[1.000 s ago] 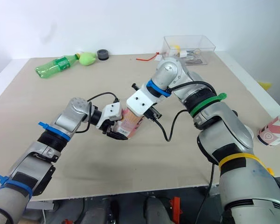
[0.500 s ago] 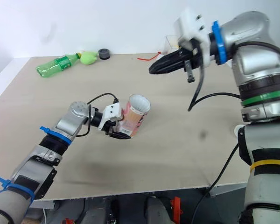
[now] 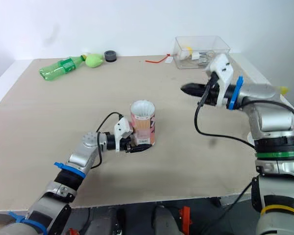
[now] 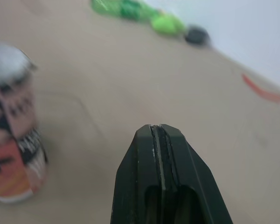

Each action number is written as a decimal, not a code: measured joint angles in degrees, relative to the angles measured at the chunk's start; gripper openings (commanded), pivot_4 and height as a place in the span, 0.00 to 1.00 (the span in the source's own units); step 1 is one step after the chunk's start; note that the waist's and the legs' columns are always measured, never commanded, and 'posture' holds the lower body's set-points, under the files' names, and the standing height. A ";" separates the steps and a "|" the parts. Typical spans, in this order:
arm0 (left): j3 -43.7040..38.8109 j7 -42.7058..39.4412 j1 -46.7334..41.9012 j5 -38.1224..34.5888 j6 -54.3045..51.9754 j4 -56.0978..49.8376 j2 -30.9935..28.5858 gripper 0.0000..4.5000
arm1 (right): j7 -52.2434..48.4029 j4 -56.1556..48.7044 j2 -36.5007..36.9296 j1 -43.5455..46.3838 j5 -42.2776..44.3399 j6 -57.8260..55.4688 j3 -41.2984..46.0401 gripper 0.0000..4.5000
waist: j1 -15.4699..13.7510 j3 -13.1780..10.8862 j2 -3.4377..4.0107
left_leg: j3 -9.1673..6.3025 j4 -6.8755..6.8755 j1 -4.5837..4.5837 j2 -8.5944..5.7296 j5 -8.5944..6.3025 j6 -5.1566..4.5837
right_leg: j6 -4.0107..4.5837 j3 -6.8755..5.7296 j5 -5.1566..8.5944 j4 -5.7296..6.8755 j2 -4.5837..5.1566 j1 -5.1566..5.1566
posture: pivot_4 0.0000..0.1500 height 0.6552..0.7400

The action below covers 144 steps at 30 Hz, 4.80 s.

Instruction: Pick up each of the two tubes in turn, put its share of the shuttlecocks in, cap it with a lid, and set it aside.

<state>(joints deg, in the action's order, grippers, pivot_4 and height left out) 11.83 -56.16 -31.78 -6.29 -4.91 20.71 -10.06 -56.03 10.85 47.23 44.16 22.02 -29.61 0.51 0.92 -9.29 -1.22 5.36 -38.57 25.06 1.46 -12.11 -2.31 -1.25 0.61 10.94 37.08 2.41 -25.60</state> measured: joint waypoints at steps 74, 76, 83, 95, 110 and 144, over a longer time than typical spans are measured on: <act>4.14 2.19 3.12 -0.42 -4.28 -6.80 -1.60 0.70 | -15.25 24.81 16.31 -9.46 -21.73 3.65 -6.59 0.02 | 0.14 -0.01 -0.05 | 0.04 0.06 -0.37 -0.07 0.20 -0.06 | -0.35 0.31 0.21 -0.13 -0.11 0.33 | 1.00 1.00; 4.13 2.11 3.12 -0.43 -4.28 -6.81 -1.63 0.70 | -15.36 23.81 16.31 -8.41 -21.57 3.34 -6.58 0.15 | 0.19 -0.01 -0.03 | 0.05 0.06 -0.37 -0.07 0.20 -0.06 | -0.34 0.32 0.21 -0.13 -0.11 0.32 | 1.00 1.00; 4.39 1.87 3.44 -0.45 -4.37 -7.40 -1.70 0.70 | -12.01 23.37 16.44 -5.51 -23.25 8.08 -6.22 0.78 | 0.18 -0.01 -0.04 | 0.05 0.08 -0.34 -0.11 0.20 -0.05 | -0.34 0.31 0.22 -0.14 -0.06 0.31 | 1.00 1.00; 4.92 1.92 3.89 -0.53 -5.25 -8.46 -1.68 0.70 | -6.56 35.21 14.33 -5.39 -26.25 16.67 -6.27 0.98 | 0.27 -0.01 -0.04 | 0.08 0.09 -0.40 -0.15 0.20 -0.06 | -0.34 0.35 0.21 -0.13 -0.02 0.35 | 1.00 1.00; 5.56 2.22 5.18 -1.09 -7.27 -10.69 -1.89 0.70 | -7.44 38.21 9.75 -1.21 -25.39 10.56 -4.72 0.98 | 0.75 -0.03 -0.11 | 0.22 0.08 -0.64 0.01 0.22 -0.04 | -0.22 0.45 0.05 -0.12 -0.18 0.42 | 1.00 1.00; 6.20 3.70 6.12 -1.76 -8.84 -12.74 -1.68 0.70 | 0.08 31.37 7.15 -2.02 -19.52 -14.80 2.22 0.02 | 0.34 0.00 -0.07 | 0.07 0.10 -0.50 -0.14 0.19 -0.05 | -0.34 0.48 0.17 -0.13 -0.13 0.41 | 1.00 1.00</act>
<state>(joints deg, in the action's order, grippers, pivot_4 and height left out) 18.03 -52.45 -25.65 -8.05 -13.75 7.97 -11.74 -55.95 42.22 54.38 42.15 2.50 -44.41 2.73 1.26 -9.29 -1.29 5.43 -38.47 24.55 1.33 -11.92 -2.36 -1.59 1.09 11.11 36.96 2.28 -25.19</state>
